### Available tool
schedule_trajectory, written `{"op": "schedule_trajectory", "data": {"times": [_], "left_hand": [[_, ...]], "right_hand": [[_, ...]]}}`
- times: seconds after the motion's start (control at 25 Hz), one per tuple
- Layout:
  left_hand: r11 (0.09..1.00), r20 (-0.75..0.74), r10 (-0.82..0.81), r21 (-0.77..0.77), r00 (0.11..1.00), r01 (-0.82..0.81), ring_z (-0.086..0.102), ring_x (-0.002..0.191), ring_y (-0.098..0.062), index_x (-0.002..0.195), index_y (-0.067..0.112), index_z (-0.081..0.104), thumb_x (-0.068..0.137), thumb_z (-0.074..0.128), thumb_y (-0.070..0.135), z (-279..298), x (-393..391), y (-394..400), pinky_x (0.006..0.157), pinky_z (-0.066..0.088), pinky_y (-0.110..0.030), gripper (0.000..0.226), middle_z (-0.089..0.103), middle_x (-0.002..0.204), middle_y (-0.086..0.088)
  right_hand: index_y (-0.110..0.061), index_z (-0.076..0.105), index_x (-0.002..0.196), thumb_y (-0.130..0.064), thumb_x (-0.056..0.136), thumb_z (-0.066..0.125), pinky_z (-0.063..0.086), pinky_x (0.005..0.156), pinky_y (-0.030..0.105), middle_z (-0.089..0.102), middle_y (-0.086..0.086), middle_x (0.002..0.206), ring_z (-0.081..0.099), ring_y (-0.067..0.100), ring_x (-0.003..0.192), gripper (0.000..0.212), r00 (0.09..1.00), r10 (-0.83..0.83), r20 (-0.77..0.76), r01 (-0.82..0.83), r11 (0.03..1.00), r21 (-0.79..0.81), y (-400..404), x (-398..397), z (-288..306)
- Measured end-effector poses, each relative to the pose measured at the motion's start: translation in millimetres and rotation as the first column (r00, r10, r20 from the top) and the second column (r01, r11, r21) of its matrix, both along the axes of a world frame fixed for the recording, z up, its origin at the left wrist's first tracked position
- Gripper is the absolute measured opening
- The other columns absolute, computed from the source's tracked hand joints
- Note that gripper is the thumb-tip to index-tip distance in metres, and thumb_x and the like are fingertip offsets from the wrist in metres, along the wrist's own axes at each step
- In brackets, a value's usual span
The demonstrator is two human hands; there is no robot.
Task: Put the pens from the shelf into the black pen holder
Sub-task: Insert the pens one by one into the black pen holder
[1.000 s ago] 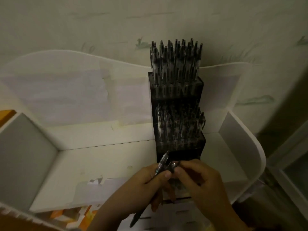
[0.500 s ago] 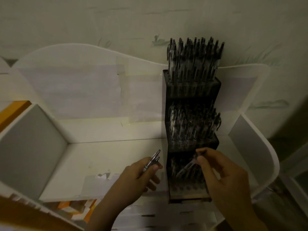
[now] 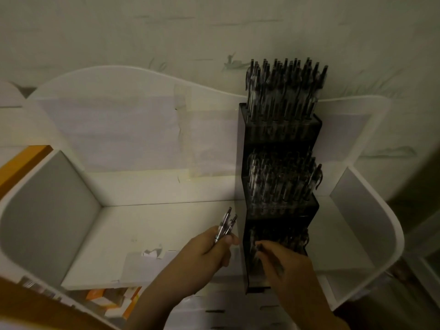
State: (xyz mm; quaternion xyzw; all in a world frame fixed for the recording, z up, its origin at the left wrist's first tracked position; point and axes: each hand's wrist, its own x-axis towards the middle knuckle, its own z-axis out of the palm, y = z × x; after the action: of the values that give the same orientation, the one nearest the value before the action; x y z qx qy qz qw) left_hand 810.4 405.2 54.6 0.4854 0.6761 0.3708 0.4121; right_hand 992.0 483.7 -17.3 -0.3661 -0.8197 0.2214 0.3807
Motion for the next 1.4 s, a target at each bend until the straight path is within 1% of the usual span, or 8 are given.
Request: {"op": "schedule_trajectory", "data": {"times": [0.12,0.36,0.6,0.72,0.88,0.96,1.16,1.4], "left_hand": [[0.999,0.028,-0.044,0.005,0.999,0.044,0.048,0.053,0.002,0.102,0.03,0.062,0.102,0.039,0.028,2,3,1,0.06,0.04,-0.018,0.023,0.057,0.063,0.014],[0.99,-0.013,-0.143,0.02,0.99,0.143,0.054,0.058,-0.001,0.091,0.032,0.059,0.101,0.043,0.025,9,13,3,0.062,0.048,-0.02,0.02,0.06,0.068,0.009],[0.978,-0.02,-0.202,0.042,0.979,0.203,0.063,0.066,-0.01,0.092,0.022,0.059,0.101,0.045,0.025,7,22,9,0.071,0.056,-0.029,0.016,0.065,0.073,0.003],[0.978,-0.005,-0.205,0.035,0.979,0.205,0.068,0.083,-0.018,0.096,0.026,0.062,0.1,0.044,0.034,3,24,12,0.083,0.056,-0.039,0.02,0.071,0.089,-0.002],[0.994,-0.138,-0.097,0.028,0.986,0.101,0.066,0.087,-0.005,0.104,0.031,0.06,0.101,0.041,0.035,-3,17,13,0.086,0.055,-0.034,0.02,0.07,0.092,0.007],[0.998,-0.2,-0.024,0.046,0.98,0.034,0.066,0.08,-0.003,0.107,0.031,0.058,0.101,0.04,0.034,-3,12,12,0.079,0.056,-0.027,0.02,0.069,0.087,0.007],[0.996,-0.209,0.018,0.088,0.978,0.001,0.06,0.056,0.0,0.104,0.03,0.06,0.099,0.043,0.035,2,9,11,0.058,0.048,-0.013,0.018,0.063,0.064,0.005],[0.994,-0.211,0.034,0.11,0.977,-0.011,0.057,0.056,0.001,0.099,0.027,0.063,0.098,0.045,0.036,2,9,13,0.058,0.045,-0.012,0.021,0.057,0.057,0.008]], "right_hand": [[-0.021,0.069,0.103,-0.021,0.08,0.077,0.04,0.062,-0.005,0.071,-0.011,0.075,0.06,-0.007,0.068,0.024,1.0,-0.027,-0.016,0.026,0.998,-0.05,-2,-3,-4],[-0.023,0.068,0.101,-0.039,0.083,0.069,0.05,0.064,0.012,0.064,-0.012,0.084,0.062,0.006,0.074,0.024,0.975,-0.038,-0.22,0.019,0.996,-0.087,-14,-7,37],[-0.023,0.072,0.096,-0.017,0.083,0.072,0.057,0.078,0.027,0.072,-0.008,0.093,0.067,0.009,0.088,0.014,0.932,-0.051,-0.358,-0.124,0.885,-0.45,-14,-9,53],[-0.014,0.072,0.089,-0.007,0.083,0.069,0.057,0.074,0.024,0.075,-0.003,0.085,0.071,0.012,0.083,0.01,0.882,-0.089,-0.463,-0.197,0.823,-0.532,-9,-3,67],[-0.012,0.07,0.089,-0.011,0.08,0.07,0.056,0.071,0.017,0.076,-0.003,0.083,0.072,0.01,0.081,0.009,0.784,-0.229,-0.577,-0.081,0.884,-0.461,-7,13,83],[-0.017,0.07,0.088,-0.019,0.076,0.07,0.054,0.075,0.014,0.075,-0.008,0.084,0.071,0.006,0.082,0.013,0.783,-0.244,-0.572,0.011,0.925,-0.38,-7,21,84],[-0.021,0.07,0.091,-0.016,0.077,0.072,0.046,0.075,0.003,0.07,-0.022,0.082,0.065,-0.009,0.083,0.015,0.933,-0.161,-0.323,0.142,0.987,-0.08,-8,22,58],[-0.023,0.07,0.093,-0.015,0.076,0.076,0.045,0.07,0.0,0.064,-0.027,0.082,0.062,-0.014,0.079,0.02,0.97,-0.15,-0.193,0.127,0.984,-0.126,-3,12,9]]}}
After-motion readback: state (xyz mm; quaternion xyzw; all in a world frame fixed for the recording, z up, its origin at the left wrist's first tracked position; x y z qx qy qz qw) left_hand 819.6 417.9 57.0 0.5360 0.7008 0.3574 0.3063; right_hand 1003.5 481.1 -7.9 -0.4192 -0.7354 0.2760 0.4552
